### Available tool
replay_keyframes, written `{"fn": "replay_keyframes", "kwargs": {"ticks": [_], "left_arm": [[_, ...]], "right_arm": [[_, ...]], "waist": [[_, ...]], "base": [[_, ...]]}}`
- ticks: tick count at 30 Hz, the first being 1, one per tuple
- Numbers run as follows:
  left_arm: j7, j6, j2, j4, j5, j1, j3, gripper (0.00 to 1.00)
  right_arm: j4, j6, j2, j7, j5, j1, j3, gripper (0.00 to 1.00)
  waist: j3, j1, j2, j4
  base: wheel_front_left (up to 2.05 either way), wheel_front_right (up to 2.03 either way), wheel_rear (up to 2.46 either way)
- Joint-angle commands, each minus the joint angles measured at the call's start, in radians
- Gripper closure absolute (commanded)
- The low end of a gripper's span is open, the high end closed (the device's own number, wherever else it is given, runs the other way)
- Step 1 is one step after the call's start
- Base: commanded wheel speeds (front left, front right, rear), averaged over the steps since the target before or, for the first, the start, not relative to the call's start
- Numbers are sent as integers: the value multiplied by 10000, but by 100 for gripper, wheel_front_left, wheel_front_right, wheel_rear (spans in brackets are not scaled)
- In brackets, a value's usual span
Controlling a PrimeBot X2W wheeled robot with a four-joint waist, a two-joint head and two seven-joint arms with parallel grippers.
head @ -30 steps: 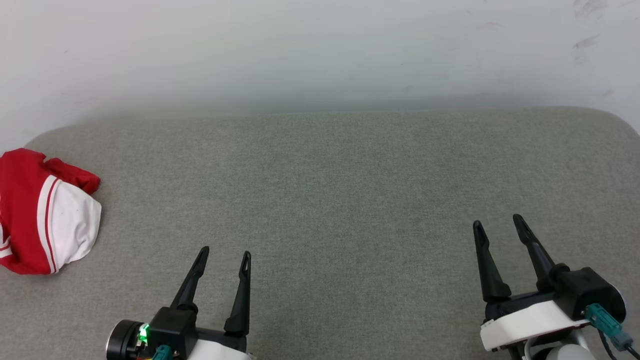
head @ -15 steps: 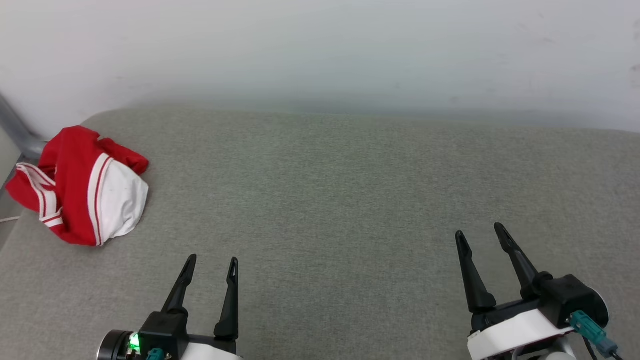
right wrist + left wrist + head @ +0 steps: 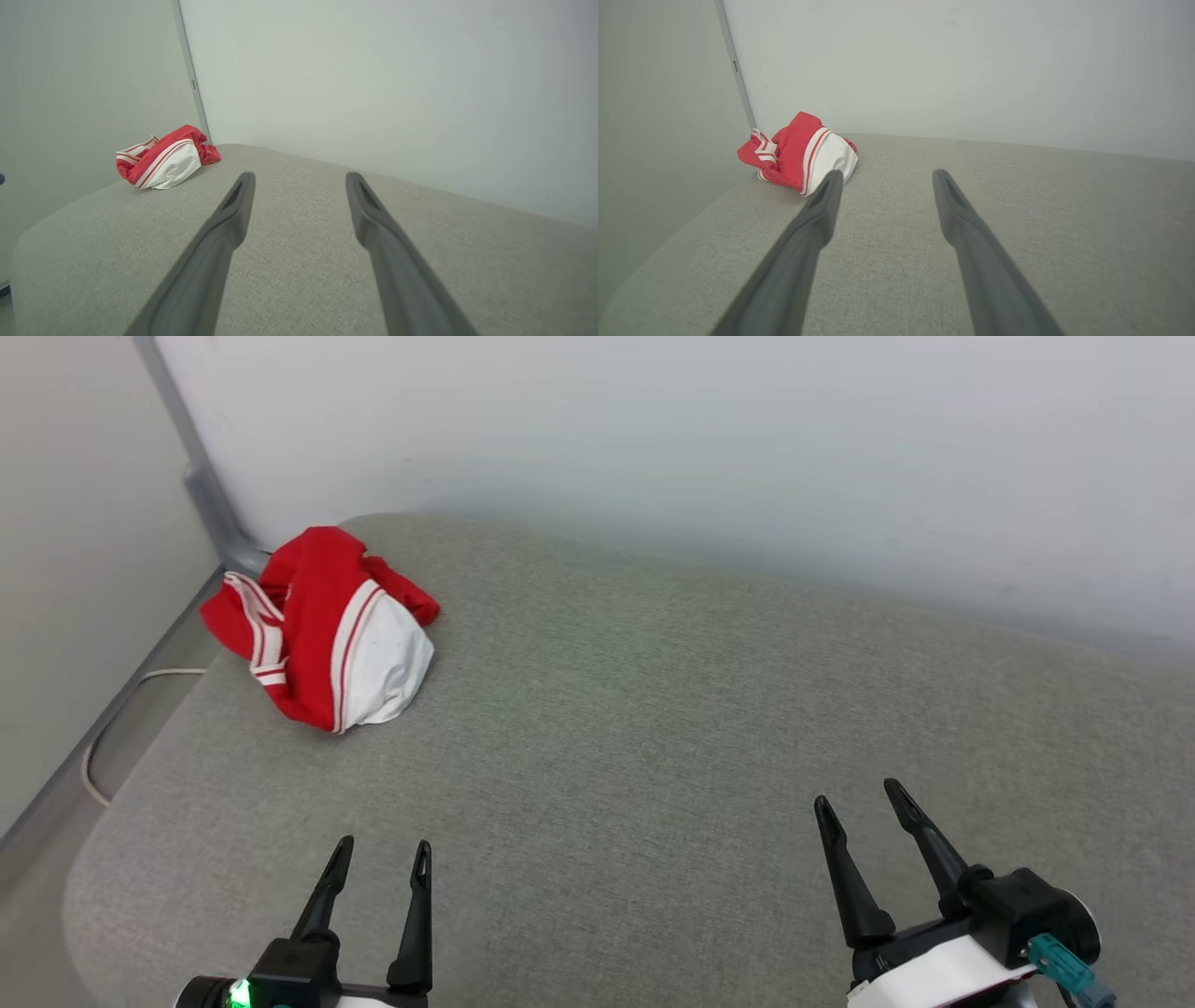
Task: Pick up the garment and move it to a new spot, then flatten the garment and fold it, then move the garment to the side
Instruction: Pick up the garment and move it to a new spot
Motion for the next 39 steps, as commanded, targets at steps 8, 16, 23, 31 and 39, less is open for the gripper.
{"fn": "replay_keyframes", "kwargs": {"ticks": [8,16,23,31,39], "left_arm": [[-31,-116,-6,-44,55,180,93,0],[-31,-130,-6,-58,21,183,112,0],[-31,-21,-6,-133,-218,24,275,0],[-30,-547,306,580,-695,-1452,929,0],[1418,-787,2325,3392,-2011,-5055,328,0]], "right_arm": [[78,-7,15,-20,86,179,148,0],[94,-7,15,-21,108,117,261,0],[47,-7,15,-20,-52,-44,332,0],[-158,-7,-1,-21,-805,-462,170,0],[-715,-7,-520,-20,-1304,-1015,17,0]], "waist": [[-151,0,0,1050],[-102,0,0,1275],[192,0,0,1103],[1442,0,0,593],[3207,0,0,17]], "base": [[0,0,0],[0,0,0],[0,0,0],[0,0,0],[0,0,0]]}}
